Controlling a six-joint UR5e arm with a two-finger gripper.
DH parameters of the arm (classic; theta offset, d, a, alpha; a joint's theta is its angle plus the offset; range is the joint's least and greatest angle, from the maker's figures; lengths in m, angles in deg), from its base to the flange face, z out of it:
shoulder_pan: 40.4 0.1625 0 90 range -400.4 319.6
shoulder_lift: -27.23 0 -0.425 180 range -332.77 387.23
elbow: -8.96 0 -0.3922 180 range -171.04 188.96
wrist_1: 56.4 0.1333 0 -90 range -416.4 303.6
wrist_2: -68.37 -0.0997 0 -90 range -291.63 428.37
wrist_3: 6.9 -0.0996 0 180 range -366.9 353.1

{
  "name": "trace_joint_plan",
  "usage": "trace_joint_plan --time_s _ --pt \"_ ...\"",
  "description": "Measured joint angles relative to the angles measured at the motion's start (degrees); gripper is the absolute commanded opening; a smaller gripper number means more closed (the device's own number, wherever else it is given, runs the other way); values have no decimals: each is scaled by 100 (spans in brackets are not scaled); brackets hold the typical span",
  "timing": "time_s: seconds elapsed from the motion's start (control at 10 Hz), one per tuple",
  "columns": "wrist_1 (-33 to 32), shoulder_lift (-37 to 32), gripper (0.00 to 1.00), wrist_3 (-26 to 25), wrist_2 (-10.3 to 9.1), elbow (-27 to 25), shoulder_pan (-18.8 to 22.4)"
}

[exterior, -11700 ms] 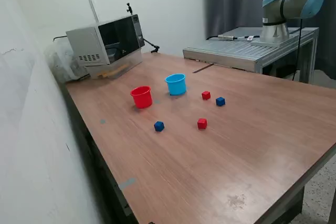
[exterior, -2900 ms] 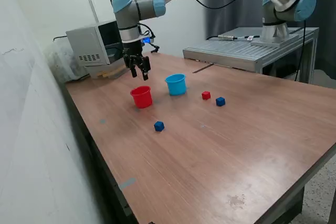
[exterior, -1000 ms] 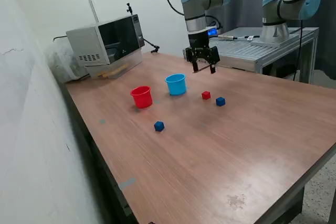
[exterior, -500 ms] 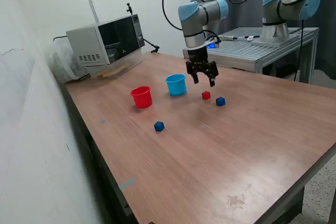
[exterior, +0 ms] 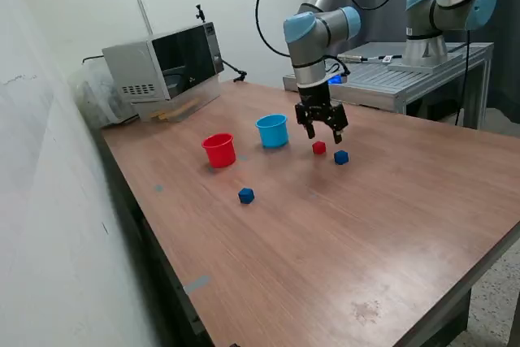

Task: Place red objects in the red bin, and blue objects in the blue bin.

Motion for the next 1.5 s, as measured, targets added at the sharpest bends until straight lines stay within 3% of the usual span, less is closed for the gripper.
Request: trace_joint_plan --time_s 0.7,0.8,1.3,1.5 --pt "19 101 100 35 34 93 -138" --pt "25 103 0 42 43 92 -149" --pt "25 165 0 100 48 72 -45" --pt "28 148 0 192 142 98 -64"
